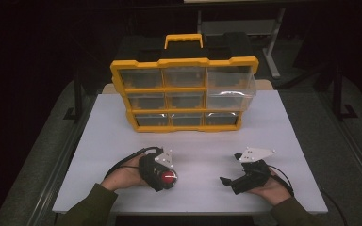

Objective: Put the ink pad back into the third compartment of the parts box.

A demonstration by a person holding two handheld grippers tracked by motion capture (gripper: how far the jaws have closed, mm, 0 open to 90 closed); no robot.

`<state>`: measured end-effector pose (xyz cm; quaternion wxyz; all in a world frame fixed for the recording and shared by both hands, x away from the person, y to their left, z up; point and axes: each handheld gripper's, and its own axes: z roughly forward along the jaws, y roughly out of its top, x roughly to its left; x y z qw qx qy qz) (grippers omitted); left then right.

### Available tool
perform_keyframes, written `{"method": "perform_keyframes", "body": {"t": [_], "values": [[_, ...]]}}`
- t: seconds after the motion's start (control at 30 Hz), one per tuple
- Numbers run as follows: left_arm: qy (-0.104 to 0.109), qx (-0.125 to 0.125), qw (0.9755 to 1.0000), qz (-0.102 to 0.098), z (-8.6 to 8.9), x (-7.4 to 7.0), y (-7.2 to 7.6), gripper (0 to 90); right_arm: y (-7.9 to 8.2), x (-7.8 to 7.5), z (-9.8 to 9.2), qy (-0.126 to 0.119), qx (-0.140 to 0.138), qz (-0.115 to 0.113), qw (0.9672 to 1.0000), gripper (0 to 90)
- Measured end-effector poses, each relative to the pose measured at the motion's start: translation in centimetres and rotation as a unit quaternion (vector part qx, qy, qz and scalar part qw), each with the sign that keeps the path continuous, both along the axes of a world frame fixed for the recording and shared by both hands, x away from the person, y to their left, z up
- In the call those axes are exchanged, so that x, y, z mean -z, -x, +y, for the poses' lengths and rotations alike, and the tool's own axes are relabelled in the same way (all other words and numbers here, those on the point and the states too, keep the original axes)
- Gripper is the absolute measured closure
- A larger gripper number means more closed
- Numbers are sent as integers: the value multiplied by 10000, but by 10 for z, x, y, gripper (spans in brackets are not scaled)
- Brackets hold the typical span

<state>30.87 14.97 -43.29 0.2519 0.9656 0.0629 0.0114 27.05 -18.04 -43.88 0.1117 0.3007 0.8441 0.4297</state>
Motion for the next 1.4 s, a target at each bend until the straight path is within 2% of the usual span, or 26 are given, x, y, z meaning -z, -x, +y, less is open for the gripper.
{"method": "perform_keyframes", "body": {"t": [0.4,0.53,0.7,1.0,1.4], "values": [[47,-32,10000,55,1,-1,-2,298,0,0,0,-6,0,-12,10000,0],[85,-165,9998,50,1,-3,-4,298,0,0,0,-12,-1,-8,10000,0],[230,-224,9994,147,2,-7,-6,298,0,0,0,-3,-5,-13,10000,0],[351,-354,9986,185,1,-13,-9,298,0,-1,0,-13,5,-28,10000,0],[395,-365,9985,124,-7,-24,-13,298,1,-1,0,-33,-10,-33,10000,0]]}}
